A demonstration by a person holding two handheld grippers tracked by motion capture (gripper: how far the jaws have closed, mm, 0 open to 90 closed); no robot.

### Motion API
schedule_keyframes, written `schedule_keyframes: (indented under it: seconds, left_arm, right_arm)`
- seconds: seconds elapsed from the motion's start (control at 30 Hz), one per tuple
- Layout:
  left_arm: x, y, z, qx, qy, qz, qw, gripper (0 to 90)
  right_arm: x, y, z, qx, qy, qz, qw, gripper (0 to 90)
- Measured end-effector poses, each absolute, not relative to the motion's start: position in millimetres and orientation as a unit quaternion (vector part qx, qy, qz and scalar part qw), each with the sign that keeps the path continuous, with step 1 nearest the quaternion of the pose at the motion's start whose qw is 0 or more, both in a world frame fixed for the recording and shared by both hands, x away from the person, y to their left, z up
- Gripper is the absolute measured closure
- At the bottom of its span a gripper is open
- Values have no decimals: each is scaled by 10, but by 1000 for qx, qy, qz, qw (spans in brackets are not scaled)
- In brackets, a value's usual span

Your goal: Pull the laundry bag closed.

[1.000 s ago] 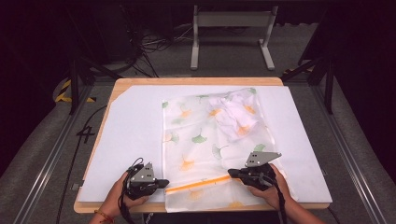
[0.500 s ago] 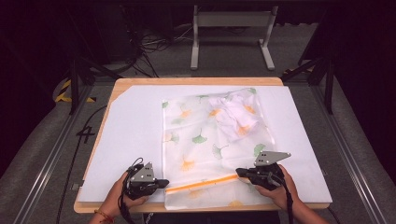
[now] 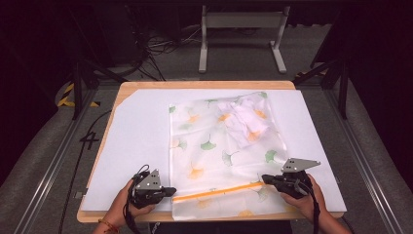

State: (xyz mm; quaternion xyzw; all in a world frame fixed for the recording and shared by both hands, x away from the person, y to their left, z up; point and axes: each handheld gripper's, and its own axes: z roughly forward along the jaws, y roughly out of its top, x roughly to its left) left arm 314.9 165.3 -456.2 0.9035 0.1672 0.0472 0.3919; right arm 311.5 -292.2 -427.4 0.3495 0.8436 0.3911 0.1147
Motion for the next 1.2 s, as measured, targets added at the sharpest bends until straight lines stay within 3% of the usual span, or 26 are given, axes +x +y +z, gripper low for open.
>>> schedule_keyframes:
  seconds: [1.2]
  left_arm:
    - [3154, 1653, -4561, 903, 168, 44, 392, 900]
  right_arm:
    - [2998, -3562, -4266, 413, 812, 387, 145, 900]
